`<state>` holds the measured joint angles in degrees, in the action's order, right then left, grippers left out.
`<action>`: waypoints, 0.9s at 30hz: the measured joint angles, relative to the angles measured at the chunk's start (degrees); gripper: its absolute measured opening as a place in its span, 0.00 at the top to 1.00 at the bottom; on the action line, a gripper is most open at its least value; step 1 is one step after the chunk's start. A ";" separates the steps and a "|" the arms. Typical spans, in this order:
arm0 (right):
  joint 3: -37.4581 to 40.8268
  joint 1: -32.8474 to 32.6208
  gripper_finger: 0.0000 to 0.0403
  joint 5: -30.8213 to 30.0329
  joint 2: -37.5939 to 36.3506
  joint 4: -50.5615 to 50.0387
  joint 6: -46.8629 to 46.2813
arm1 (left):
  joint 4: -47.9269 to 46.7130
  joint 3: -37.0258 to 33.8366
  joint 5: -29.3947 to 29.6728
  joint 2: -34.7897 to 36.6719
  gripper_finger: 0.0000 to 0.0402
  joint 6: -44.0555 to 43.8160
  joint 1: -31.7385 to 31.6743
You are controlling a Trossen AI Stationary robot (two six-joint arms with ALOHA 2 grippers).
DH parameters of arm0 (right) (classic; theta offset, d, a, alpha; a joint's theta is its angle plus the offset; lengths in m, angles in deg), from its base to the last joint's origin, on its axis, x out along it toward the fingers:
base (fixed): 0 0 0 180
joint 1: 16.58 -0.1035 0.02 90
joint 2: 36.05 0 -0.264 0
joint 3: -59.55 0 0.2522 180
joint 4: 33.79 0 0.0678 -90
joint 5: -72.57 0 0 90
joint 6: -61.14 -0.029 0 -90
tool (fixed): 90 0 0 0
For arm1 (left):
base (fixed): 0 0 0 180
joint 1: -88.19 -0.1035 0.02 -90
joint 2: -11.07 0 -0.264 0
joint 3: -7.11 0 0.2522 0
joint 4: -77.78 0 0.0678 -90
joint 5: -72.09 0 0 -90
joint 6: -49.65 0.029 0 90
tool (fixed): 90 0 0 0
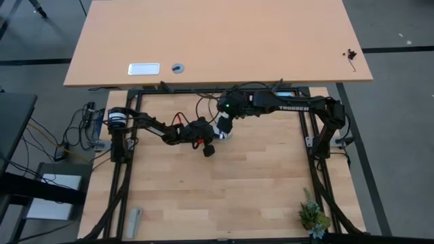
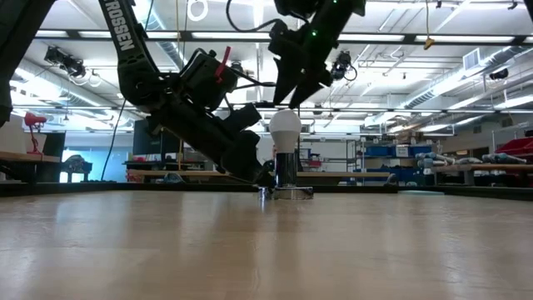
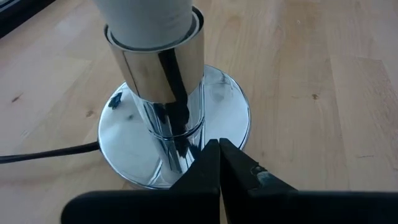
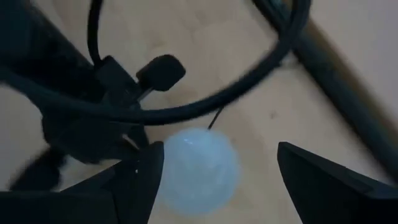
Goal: Screw lightbulb
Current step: Remove the lightbulb from the lamp
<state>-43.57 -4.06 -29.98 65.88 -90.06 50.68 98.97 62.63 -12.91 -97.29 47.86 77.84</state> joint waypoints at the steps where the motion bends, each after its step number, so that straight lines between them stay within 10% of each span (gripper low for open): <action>1: 0.01 -0.22 0.21 -0.04 0.00 -0.51 -3.89 | 0.01 0.00 0.00 0.00 1.00 0.00 0.00; 27: 4.27 0.06 0.24 0.30 0.17 1.17 -11.35 | 0.01 0.00 -0.05 -0.01 1.00 0.01 0.00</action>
<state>-39.31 -4.00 -29.68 66.06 -88.88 39.34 98.98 62.63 -12.97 -97.30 47.86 77.84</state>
